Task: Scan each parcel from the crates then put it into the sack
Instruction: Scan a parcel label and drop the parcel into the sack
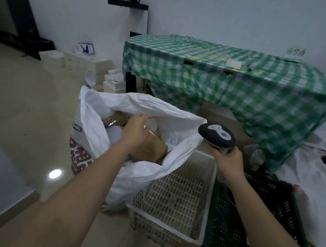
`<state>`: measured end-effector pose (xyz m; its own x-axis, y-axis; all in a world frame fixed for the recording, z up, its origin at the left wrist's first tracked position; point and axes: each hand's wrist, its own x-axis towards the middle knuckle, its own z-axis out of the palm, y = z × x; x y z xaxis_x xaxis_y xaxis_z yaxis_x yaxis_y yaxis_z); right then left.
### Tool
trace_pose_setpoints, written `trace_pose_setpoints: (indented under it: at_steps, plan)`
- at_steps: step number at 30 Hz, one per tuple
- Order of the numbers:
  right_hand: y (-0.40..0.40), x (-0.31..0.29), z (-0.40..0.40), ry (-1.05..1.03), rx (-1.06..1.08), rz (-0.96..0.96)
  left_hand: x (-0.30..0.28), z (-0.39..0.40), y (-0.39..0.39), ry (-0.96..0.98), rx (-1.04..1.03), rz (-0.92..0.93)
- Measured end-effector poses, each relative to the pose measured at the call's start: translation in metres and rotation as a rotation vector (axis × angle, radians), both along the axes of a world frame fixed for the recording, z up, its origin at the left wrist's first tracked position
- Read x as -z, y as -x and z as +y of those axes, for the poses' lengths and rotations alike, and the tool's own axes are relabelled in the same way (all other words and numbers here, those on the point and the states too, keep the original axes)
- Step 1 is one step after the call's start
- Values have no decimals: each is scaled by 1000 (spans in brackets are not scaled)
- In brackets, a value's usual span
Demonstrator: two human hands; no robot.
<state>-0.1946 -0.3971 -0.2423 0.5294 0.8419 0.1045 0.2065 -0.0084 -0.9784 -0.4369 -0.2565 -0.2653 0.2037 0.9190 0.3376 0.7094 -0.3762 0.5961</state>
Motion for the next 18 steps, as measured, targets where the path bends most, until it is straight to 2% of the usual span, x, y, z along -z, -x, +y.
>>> trace_pose_setpoints:
  at_steps: [3, 7, 13, 18]
  plan:
    - [-13, 9, -5, 35, 5, 31, -16, -18, -26, 39, 88, -174]
    - [-37, 23, -14, 97, 14, 76, -30, -45, -68, 132, 230, -310]
    - [-88, 49, -40, 193, 113, 124, -32, -79, -152, 168, 449, -311]
    - [-136, 83, -65, 244, 254, 136, 1, -94, -230, 250, 548, -259]
